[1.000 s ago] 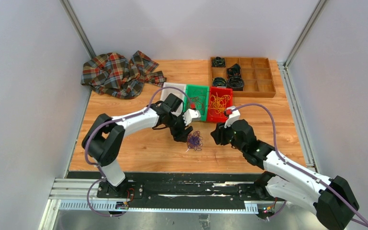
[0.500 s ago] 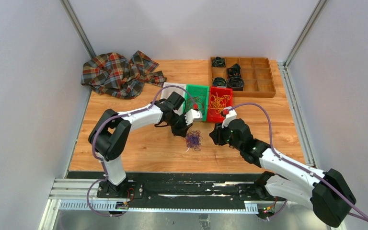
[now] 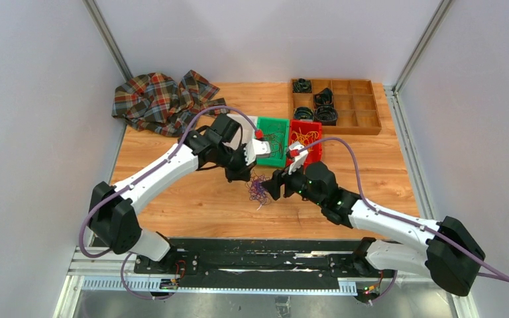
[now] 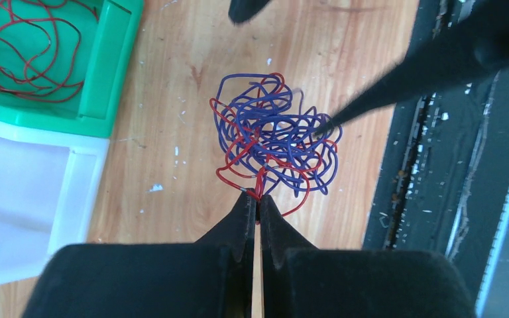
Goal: Untangle the cables
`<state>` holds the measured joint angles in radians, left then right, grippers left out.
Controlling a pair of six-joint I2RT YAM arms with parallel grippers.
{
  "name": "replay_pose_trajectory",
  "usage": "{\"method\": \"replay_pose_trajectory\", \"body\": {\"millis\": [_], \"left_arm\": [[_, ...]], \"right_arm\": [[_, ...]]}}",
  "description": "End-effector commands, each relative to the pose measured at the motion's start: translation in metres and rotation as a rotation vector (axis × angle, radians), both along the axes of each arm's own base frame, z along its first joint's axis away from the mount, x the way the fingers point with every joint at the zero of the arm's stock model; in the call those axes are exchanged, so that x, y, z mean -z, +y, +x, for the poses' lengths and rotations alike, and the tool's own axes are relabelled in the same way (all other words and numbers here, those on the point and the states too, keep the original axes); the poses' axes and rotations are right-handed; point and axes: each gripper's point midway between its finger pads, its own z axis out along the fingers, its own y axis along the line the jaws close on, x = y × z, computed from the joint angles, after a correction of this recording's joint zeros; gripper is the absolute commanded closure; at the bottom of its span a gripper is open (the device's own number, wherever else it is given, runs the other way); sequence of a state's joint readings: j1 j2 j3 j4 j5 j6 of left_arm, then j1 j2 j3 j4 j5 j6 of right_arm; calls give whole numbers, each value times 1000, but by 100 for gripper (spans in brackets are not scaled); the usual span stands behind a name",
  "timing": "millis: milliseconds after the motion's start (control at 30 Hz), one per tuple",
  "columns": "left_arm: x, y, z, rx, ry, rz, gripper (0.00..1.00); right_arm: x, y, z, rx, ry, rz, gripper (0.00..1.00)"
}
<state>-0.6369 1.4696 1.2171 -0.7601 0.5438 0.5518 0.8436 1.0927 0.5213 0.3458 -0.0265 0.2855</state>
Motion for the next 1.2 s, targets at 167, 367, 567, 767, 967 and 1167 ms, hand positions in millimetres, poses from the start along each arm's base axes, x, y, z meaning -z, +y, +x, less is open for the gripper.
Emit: {"method": "replay_pose_trajectory", "body": {"millis": [167, 367, 567, 767, 967, 1167], "left_arm": [[-47, 2, -31, -33, 100, -91, 99], [-67, 2, -45, -24, 121, -145, 99], [-77, 6, -57, -1, 137, -156, 99], [-81, 11, -61, 4, 120, -153, 99], [-85, 11, -59, -13, 105, -154, 99], [-89, 12, -57, -25, 95, -154, 99]], "right_arm": [[-46, 41, -10, -98, -132, 95, 30], [-42, 49, -4, -85, -117, 90, 39], [-21, 28, 0, 7, -98, 46, 68], [-2, -5, -6, 88, -81, 4, 99], [6, -35, -12, 152, -84, -48, 99], [-2, -45, -18, 138, -112, -77, 99]]}}
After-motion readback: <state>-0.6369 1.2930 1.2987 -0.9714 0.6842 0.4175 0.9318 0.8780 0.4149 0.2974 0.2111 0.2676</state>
